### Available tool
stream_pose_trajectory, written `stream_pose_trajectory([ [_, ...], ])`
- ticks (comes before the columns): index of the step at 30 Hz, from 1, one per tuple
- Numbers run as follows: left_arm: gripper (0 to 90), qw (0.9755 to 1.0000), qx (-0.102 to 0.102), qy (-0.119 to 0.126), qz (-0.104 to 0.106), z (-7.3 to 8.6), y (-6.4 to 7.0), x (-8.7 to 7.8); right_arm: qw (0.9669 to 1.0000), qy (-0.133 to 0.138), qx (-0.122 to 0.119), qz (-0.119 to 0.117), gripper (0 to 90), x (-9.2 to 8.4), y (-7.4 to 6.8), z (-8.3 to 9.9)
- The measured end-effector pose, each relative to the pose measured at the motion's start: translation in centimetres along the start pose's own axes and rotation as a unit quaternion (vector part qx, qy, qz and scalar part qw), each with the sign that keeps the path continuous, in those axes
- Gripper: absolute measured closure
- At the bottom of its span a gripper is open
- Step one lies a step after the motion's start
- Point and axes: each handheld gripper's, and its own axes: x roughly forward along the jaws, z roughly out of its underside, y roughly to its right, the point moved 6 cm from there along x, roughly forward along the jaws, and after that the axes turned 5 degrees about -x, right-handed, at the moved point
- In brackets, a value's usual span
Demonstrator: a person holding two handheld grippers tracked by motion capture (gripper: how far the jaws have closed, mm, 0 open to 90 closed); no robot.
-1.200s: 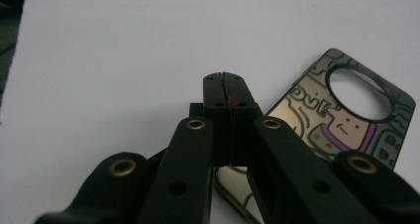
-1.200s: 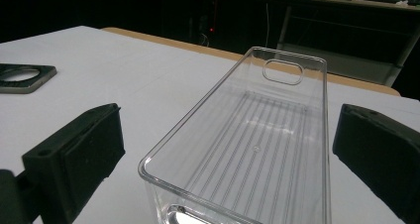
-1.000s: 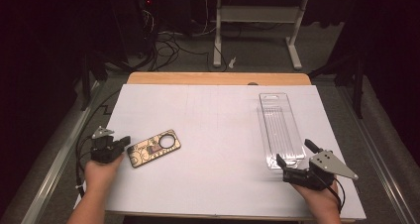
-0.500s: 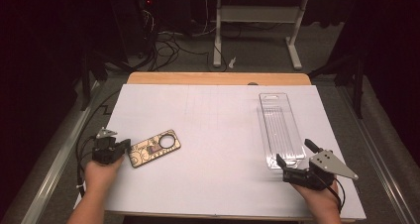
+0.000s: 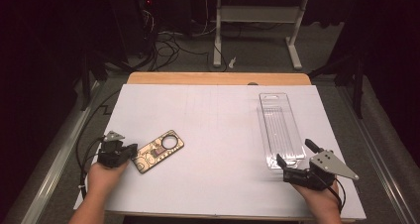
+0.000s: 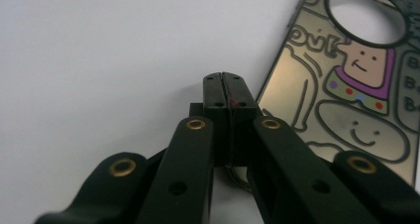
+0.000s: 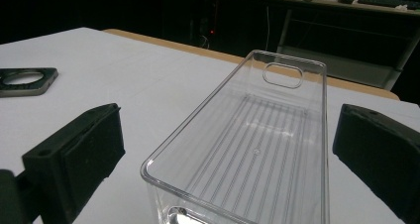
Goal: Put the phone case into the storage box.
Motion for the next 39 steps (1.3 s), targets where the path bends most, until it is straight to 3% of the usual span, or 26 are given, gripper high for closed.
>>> stream_pose_trajectory([
  [1,89.8,0.9999,0.009,-0.006,0.006,0.3,0.4,-0.1,1.0000,0.000,0.000,0.000,0.3,0.0,0.1,0.0],
  [9,89.9,0.9991,0.019,-0.027,0.025,1.3,1.7,-0.5,1.0000,0.001,-0.001,0.000,0.3,0.0,0.1,0.0],
  [28,89.8,0.9955,0.051,-0.053,0.059,2.9,4.6,-1.0,1.0000,0.000,0.000,0.001,0.3,0.0,0.0,0.0],
  [33,89.8,0.9962,0.043,-0.037,0.066,2.3,4.9,-1.2,1.0000,0.001,0.000,0.002,0.3,0.0,0.1,0.0],
  [35,89.7,0.9966,0.032,-0.022,0.072,1.7,4.8,-1.5,1.0000,0.000,0.000,0.002,0.3,0.0,0.1,0.0],
  [36,89.6,0.9969,0.016,-0.001,0.077,0.8,4.7,-1.9,1.0000,0.000,0.001,0.002,0.3,0.0,0.1,0.0],
  [39,88.7,0.9963,0.006,0.014,0.084,0.1,4.6,-2.4,1.0000,0.000,0.000,0.002,0.3,-0.1,0.2,0.0],
])
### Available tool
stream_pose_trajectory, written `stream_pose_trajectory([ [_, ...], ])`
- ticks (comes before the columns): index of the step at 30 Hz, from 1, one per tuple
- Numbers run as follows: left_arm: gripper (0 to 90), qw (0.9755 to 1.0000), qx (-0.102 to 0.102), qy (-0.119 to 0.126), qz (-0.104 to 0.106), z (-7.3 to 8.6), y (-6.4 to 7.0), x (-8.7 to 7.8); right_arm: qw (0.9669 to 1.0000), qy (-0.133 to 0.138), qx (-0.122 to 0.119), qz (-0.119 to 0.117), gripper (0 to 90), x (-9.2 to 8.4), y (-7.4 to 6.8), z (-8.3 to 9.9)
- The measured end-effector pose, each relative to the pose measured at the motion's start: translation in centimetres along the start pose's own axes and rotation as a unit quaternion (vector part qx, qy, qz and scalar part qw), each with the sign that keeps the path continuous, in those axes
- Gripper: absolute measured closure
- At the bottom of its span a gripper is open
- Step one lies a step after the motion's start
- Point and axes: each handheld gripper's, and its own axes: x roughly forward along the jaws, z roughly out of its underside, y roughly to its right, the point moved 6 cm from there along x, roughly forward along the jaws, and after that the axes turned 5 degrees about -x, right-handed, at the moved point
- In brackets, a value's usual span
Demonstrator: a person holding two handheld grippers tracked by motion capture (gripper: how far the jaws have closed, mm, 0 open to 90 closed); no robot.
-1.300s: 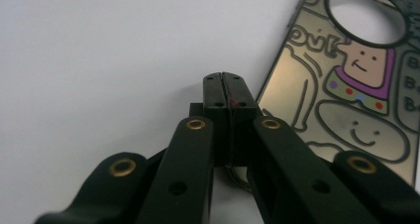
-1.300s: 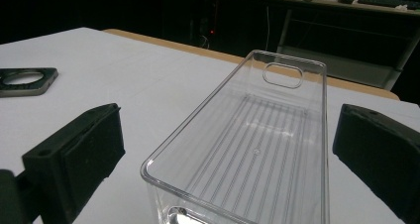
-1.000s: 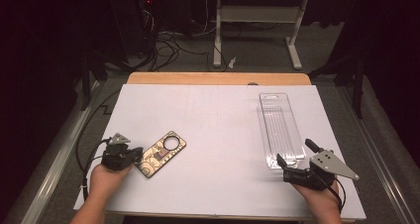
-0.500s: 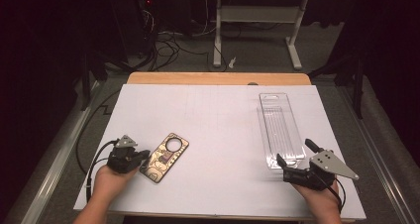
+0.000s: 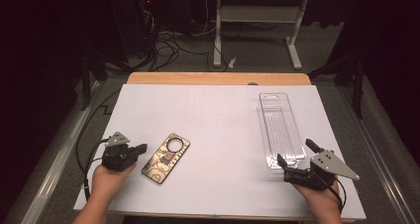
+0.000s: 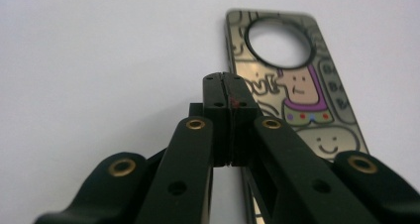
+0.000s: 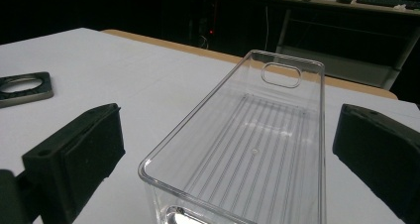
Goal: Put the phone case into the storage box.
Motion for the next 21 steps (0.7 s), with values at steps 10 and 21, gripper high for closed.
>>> stream_pose_trajectory([
  [10,79.4,0.9969,-0.015,0.070,0.031,-2.7,0.3,-2.1,1.0000,0.000,0.001,-0.002,0.3,0.0,0.0,0.1],
  [21,58.7,0.9941,-0.004,0.102,0.038,-3.5,1.2,-2.8,1.0000,-0.001,0.003,0.000,0.3,0.0,0.0,0.1],
])
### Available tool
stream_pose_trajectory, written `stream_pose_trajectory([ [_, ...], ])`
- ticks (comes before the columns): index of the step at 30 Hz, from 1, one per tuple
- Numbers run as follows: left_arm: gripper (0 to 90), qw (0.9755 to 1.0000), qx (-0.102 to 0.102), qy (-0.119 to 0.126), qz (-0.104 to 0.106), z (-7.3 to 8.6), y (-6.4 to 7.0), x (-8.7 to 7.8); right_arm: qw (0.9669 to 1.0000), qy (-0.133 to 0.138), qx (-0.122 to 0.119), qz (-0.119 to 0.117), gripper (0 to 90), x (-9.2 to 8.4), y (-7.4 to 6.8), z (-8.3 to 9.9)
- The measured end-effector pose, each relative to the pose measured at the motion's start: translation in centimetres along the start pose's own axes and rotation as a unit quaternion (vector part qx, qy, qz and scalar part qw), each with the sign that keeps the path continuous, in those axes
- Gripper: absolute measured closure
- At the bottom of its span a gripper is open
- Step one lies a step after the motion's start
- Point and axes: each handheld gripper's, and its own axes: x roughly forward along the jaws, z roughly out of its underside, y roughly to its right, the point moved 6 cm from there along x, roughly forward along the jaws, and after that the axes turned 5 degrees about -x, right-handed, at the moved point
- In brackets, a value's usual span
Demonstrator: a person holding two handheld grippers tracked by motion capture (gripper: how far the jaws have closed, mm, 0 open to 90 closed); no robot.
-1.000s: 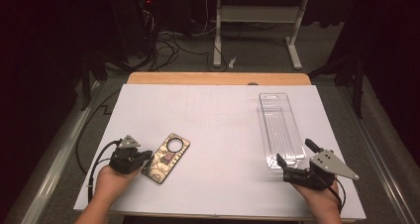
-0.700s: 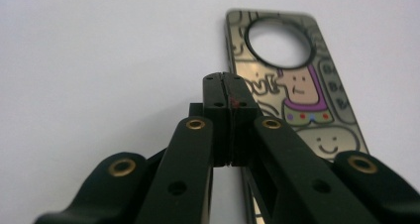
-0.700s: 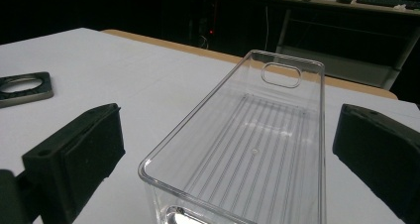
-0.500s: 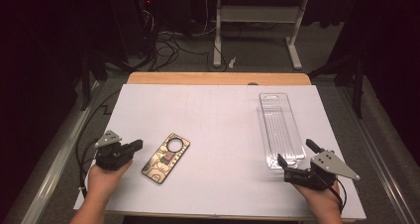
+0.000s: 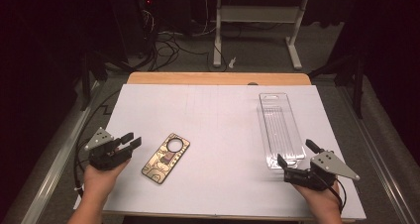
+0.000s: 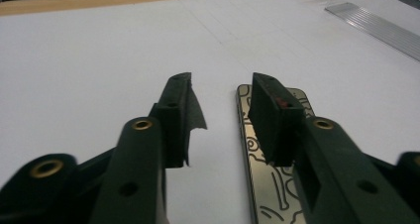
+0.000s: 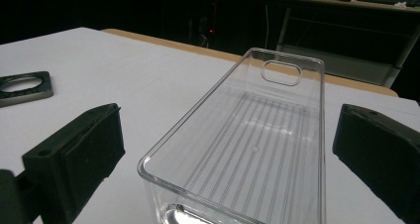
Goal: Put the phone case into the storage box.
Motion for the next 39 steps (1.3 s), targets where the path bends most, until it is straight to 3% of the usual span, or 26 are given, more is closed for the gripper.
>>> stream_pose_trajectory([
  [3,55.0,0.9999,0.006,0.005,-0.008,-0.2,0.1,0.0,1.0000,0.000,0.000,0.000,0.3,0.0,0.0,0.0],
  [6,47.6,0.9998,0.013,0.011,0.007,-0.3,0.8,-0.3,1.0000,0.000,0.001,0.000,0.3,-0.1,0.0,0.0],
  [13,40.8,0.9995,0.015,0.014,0.023,-0.2,1.4,-0.4,1.0000,0.001,0.001,0.000,0.3,-0.1,0.2,0.0],
  [18,33.5,0.9996,0.001,0.017,0.021,-0.6,1.5,-0.4,1.0000,0.002,0.006,-0.001,0.3,-0.2,0.2,0.0],
  [25,17.2,0.9998,0.004,0.013,0.015,-0.5,1.5,-0.2,1.0000,0.003,0.007,-0.002,0.3,-0.1,0.3,0.0],
  [28,14.4,0.9999,0.001,0.007,0.016,-0.4,1.5,0.0,1.0000,0.002,0.007,-0.002,0.3,-0.1,0.3,0.1],
  [33,0.1,0.9999,-0.001,-0.002,0.012,-0.1,1.4,0.3,1.0000,0.002,0.008,0.000,0.3,-0.1,0.4,0.1],
  [39,0.1,0.9999,0.007,-0.010,0.011,0.3,1.6,0.4,1.0000,0.003,0.008,0.001,0.3,-0.2,0.4,0.0],
])
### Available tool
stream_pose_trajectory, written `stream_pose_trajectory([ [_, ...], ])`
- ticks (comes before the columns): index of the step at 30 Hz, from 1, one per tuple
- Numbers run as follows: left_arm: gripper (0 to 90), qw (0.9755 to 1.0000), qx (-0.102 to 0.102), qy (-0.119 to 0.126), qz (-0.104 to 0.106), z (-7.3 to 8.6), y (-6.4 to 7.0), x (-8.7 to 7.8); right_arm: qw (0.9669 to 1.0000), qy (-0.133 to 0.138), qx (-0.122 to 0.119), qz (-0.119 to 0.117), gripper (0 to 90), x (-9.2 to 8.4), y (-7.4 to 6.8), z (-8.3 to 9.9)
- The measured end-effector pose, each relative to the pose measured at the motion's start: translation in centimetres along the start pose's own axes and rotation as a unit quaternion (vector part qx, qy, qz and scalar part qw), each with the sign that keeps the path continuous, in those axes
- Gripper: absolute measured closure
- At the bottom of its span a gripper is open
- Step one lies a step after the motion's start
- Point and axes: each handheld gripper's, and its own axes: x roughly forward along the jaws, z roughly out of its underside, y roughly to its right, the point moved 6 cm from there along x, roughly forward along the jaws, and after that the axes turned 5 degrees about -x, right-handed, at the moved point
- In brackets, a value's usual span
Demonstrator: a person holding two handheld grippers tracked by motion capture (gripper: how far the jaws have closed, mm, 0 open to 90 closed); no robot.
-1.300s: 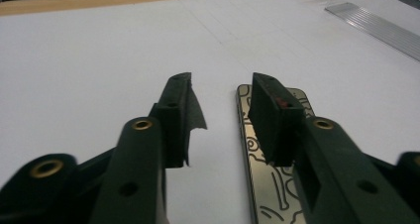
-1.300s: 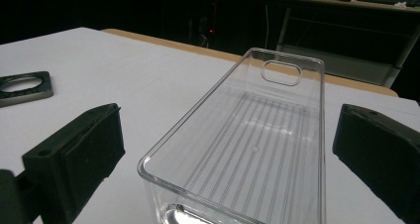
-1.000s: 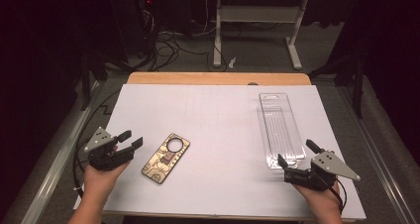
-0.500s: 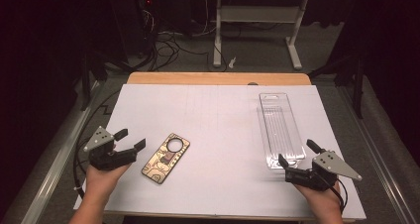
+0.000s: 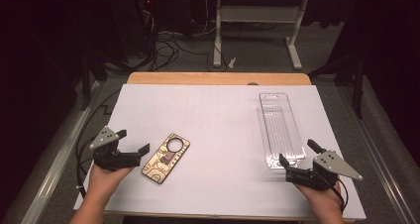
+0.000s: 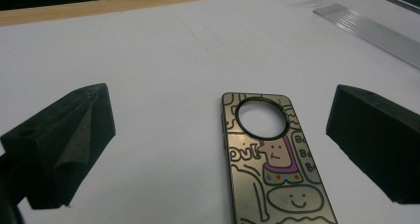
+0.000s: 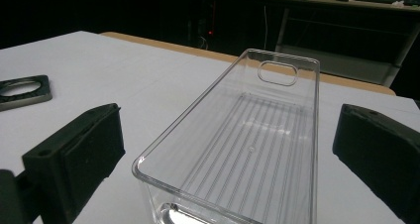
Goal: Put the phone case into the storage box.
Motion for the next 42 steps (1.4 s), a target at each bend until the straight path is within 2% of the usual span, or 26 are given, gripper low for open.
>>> stream_pose_trajectory([
  [6,0.1,0.9999,-0.010,-0.006,0.003,0.1,0.2,0.0,1.0000,0.000,0.001,0.001,0.3,0.0,0.1,0.0],
  [10,0.2,0.9997,-0.015,-0.020,-0.004,0.6,0.4,0.4,1.0000,0.001,0.000,0.001,0.3,0.0,0.1,0.0],
  [14,0.2,0.9995,-0.012,-0.028,-0.006,0.9,0.5,0.5,1.0000,0.001,-0.001,0.000,0.3,0.0,0.0,0.0],
  [18,0.1,0.9993,0.000,-0.037,-0.011,1.4,0.6,0.7,1.0000,0.000,0.000,0.001,0.3,0.0,0.1,0.0],
  [24,0.1,0.9977,0.015,-0.063,-0.021,2.5,0.6,1.2,1.0000,0.002,0.002,-0.001,0.3,0.0,0.0,0.0],
  [31,0.1,0.9960,0.018,-0.082,-0.031,3.2,0.5,1.5,1.0000,0.004,0.002,-0.002,0.3,-0.1,0.0,0.0],
  [36,0.1,0.9934,0.023,-0.105,-0.040,4.0,0.4,1.9,1.0000,0.002,-0.001,-0.007,0.3,-0.1,-0.1,-0.1],
  [42,0.1,0.9912,0.025,-0.122,-0.045,4.7,0.3,2.1,0.9999,-0.001,0.002,-0.013,0.3,-0.1,-0.3,-0.1],
])
